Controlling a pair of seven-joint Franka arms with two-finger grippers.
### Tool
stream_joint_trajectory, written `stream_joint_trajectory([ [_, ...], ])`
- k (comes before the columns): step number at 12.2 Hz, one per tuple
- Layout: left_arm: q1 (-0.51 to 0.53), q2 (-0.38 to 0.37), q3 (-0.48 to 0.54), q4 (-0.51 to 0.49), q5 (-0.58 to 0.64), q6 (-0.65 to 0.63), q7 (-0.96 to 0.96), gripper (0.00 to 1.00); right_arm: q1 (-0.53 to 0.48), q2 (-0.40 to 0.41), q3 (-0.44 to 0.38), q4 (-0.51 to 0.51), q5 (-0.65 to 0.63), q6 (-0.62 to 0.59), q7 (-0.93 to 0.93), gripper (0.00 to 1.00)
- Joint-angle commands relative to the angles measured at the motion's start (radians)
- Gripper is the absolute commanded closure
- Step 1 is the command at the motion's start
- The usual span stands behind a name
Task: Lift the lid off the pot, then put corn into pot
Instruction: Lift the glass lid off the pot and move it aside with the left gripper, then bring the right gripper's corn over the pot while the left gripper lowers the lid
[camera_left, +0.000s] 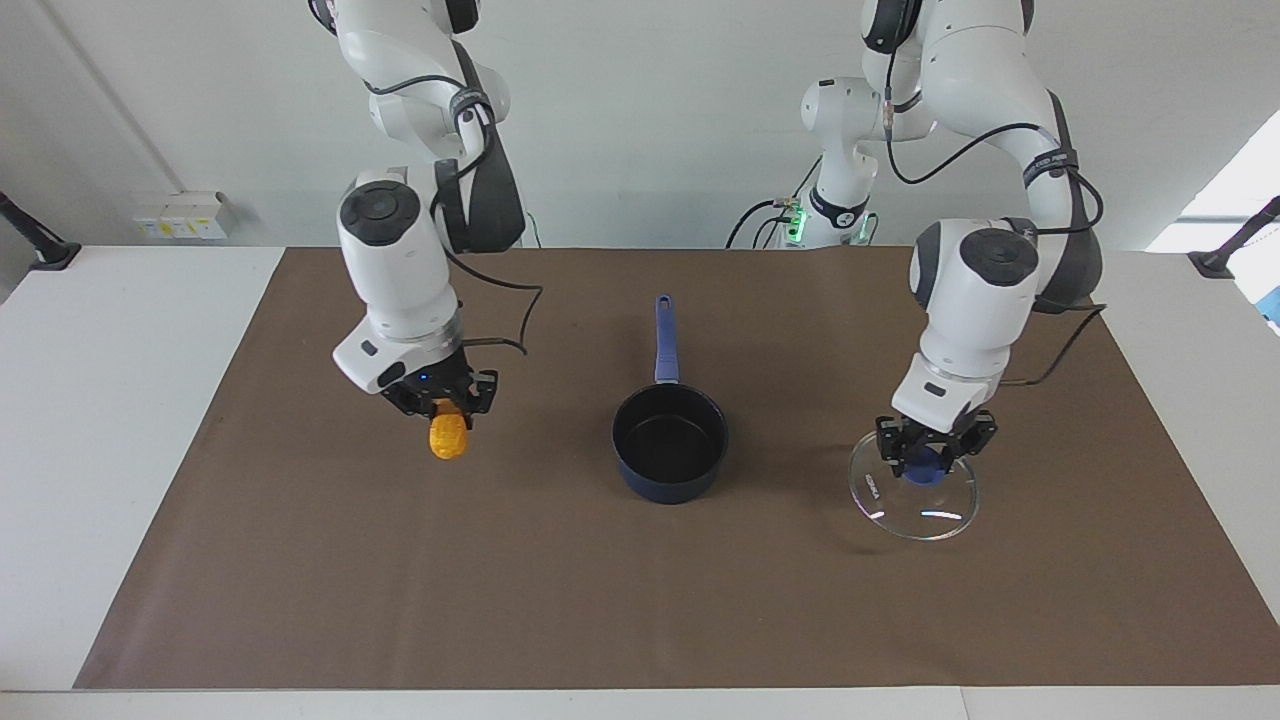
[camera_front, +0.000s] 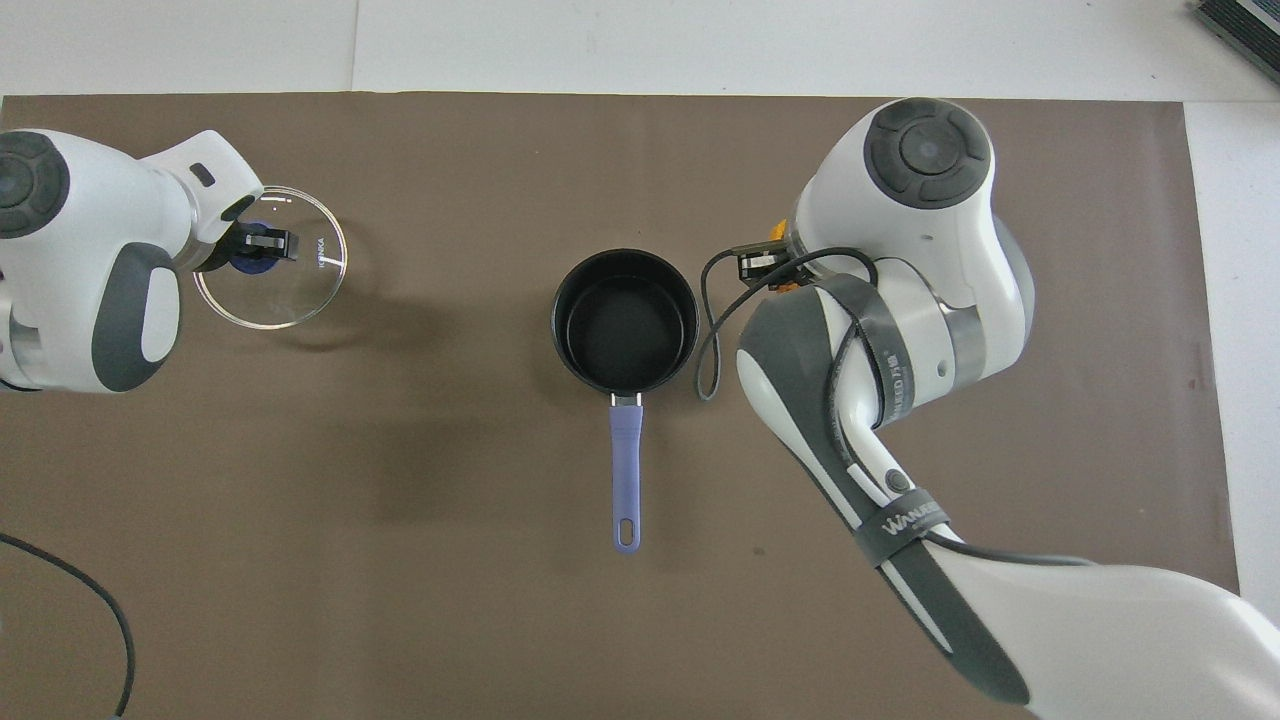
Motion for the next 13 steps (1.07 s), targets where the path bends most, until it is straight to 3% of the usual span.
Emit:
stream_joint_trajectory([
  [1, 0.035, -0.077, -0.013, -0.161, -0.020, 0.108, 0.034, 1.00, 0.043, 0.103, 0.029, 0.152, 0.021, -0.014, 0.095, 1.00],
  [4, 0.048, -0.069, -0.013, -0.163, -0.087, 0.102, 0.116, 1.00, 0.102, 0.255, 0.029, 0.316, 0.018, 0.024, 0.227, 1.00],
  [6, 0.074, -0.068, -0.013, -0.171, -0.175, 0.084, 0.251, 1.00, 0.125, 0.257, 0.030, 0.308, 0.021, 0.027, 0.230, 1.00],
  [9, 0.067, -0.075, -0.011, -0.192, -0.186, 0.054, 0.264, 0.99, 0.134, 0.296, 0.030, 0.300, 0.023, 0.107, 0.250, 1.00],
  [11, 0.062, -0.077, -0.011, -0.226, -0.186, 0.062, 0.266, 0.95, 0.139, 0.292, 0.030, 0.282, 0.027, 0.087, 0.256, 1.00],
  [12, 0.064, -0.077, -0.011, -0.223, -0.186, 0.057, 0.266, 0.81, 0.137, 0.290, 0.033, 0.280, 0.035, 0.086, 0.253, 1.00],
  [13, 0.062, -0.077, -0.010, -0.221, -0.186, 0.054, 0.266, 0.33, 0.134, 0.289, 0.043, 0.262, 0.053, 0.089, 0.255, 1.00],
])
